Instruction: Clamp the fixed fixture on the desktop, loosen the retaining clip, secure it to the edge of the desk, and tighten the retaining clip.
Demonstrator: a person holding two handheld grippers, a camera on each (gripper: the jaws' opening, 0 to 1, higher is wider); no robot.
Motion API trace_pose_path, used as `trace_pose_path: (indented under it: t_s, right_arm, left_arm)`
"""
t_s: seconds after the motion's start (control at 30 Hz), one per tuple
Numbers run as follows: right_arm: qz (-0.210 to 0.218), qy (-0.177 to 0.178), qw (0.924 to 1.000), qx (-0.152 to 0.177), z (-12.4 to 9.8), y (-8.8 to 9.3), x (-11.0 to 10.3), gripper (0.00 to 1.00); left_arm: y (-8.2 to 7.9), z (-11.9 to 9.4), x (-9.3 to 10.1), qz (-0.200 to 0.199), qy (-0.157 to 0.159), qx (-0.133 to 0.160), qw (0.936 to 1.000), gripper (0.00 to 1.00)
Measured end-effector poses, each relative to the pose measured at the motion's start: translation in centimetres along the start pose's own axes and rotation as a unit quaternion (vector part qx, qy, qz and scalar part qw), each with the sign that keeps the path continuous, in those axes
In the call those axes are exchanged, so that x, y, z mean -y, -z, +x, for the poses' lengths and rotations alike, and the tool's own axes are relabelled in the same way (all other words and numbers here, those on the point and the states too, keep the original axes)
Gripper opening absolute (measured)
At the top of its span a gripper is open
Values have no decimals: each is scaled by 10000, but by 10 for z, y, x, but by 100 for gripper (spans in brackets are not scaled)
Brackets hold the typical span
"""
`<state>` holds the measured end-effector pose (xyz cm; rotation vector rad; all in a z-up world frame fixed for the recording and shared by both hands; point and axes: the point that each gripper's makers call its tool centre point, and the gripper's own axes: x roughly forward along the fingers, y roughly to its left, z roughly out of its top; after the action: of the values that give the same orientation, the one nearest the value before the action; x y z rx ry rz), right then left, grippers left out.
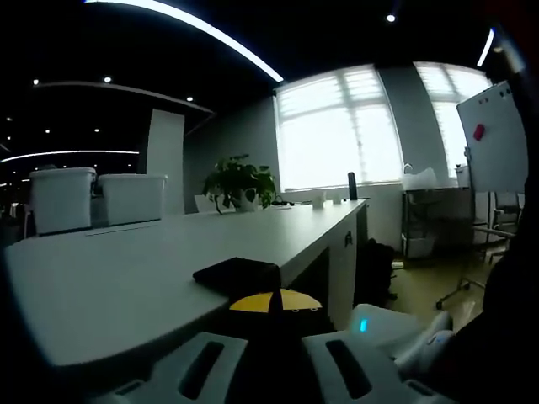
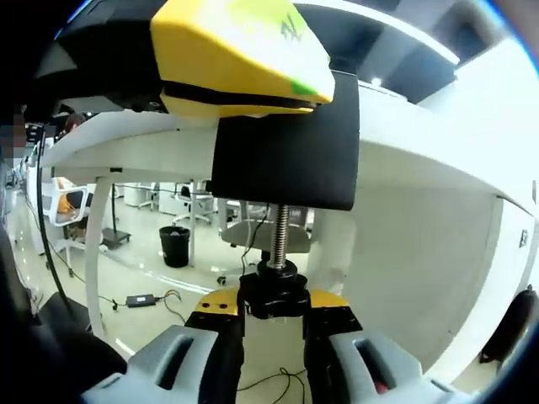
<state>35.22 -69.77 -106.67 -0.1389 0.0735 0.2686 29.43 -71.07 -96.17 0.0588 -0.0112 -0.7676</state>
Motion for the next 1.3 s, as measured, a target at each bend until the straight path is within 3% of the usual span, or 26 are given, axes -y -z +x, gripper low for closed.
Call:
trace_pose_path:
  t_s: [0.23,0.3,0.33,0.43,0.6,0.73,0.87,0.93,1.13,1.3]
  right_arm:
    - [-287,-328,9990,-99,-3,-2,-3,18]
    - [-762,-241,9967,-126,0,0,5,8]
    - [-848,-261,9960,-112,1,2,5,12]
    - [-206,-511,9985,-70,2,1,-6,43]
    - [-222,-477,9986,62,-3,-6,-15,48]
    - [119,-356,9993,-22,0,-7,-15,42]
    - [175,-90,9997,-139,3,-4,-1,27]
    - [132,-93,9997,-172,5,-2,0,26]
    - [231,-140,9994,-193,4,-2,-1,25]
    - [117,-609,9978,-248,5,-1,-5,24]
  left_arm:
    - [-2,0,1,29,32,21,10000,1]
    - [-2,-1,-1,18,32,18,10000,1]
    - [-1,-1,-1,13,34,20,10000,1]
    - [2,0,-6,-5,60,24,10000,1]
    - [4,0,-9,4,58,37,10000,1]
    - [3,0,-6,15,49,31,10000,1]
    - [4,1,-10,26,48,19,10000,1]
    - [4,1,-10,23,46,29,10000,1]
    - [3,1,-9,39,61,32,10000,1]
    - [4,1,-9,67,75,53,9999,1]
